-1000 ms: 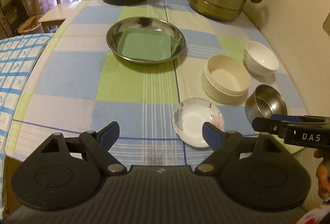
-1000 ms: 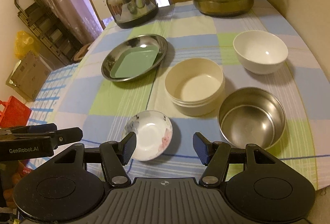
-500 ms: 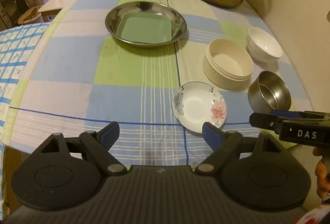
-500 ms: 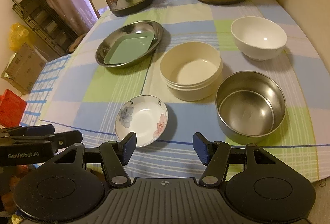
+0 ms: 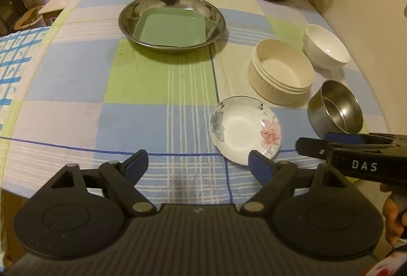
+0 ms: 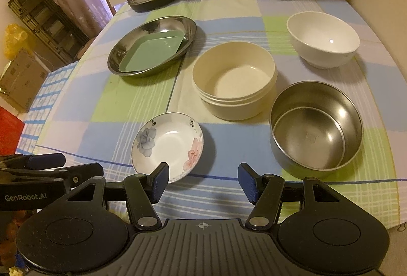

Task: Organize plates and bowls
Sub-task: 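Move the left gripper to the white floral saucer and grasp its rim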

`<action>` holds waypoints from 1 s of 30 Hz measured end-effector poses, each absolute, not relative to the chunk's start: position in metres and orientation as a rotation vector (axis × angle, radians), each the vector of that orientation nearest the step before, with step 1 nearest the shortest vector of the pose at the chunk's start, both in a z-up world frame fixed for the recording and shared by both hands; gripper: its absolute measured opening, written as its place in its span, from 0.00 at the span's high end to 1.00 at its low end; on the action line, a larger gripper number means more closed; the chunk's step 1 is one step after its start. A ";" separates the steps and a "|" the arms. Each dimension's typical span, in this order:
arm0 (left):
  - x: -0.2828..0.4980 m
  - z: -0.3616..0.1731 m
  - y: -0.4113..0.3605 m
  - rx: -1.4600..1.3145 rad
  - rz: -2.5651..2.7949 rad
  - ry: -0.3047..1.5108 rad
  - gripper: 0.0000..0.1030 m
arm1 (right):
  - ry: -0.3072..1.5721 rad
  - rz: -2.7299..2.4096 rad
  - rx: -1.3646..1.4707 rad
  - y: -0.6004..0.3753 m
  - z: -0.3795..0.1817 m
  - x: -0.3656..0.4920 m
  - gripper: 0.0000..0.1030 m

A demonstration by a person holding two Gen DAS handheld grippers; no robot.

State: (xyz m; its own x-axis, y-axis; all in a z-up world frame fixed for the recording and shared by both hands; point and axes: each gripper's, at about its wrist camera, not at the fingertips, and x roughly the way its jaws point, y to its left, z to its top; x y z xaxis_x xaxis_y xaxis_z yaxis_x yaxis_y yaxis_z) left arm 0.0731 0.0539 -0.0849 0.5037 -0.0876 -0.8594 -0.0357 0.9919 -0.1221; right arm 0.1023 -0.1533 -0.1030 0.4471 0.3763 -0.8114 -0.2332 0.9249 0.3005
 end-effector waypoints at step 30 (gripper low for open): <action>0.123 -0.121 0.045 -0.010 -0.217 1.045 0.61 | 1.064 0.301 0.184 -0.135 -0.132 0.122 0.58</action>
State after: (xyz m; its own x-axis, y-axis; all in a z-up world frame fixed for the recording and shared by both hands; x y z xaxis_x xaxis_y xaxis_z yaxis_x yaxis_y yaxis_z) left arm 0.1234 0.0450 -0.1211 0.4826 -0.1831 -0.8565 0.1737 0.9785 -0.1113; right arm 0.1218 -0.1353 -0.1318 0.4500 0.3302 -0.8297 -0.1538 0.9439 0.2923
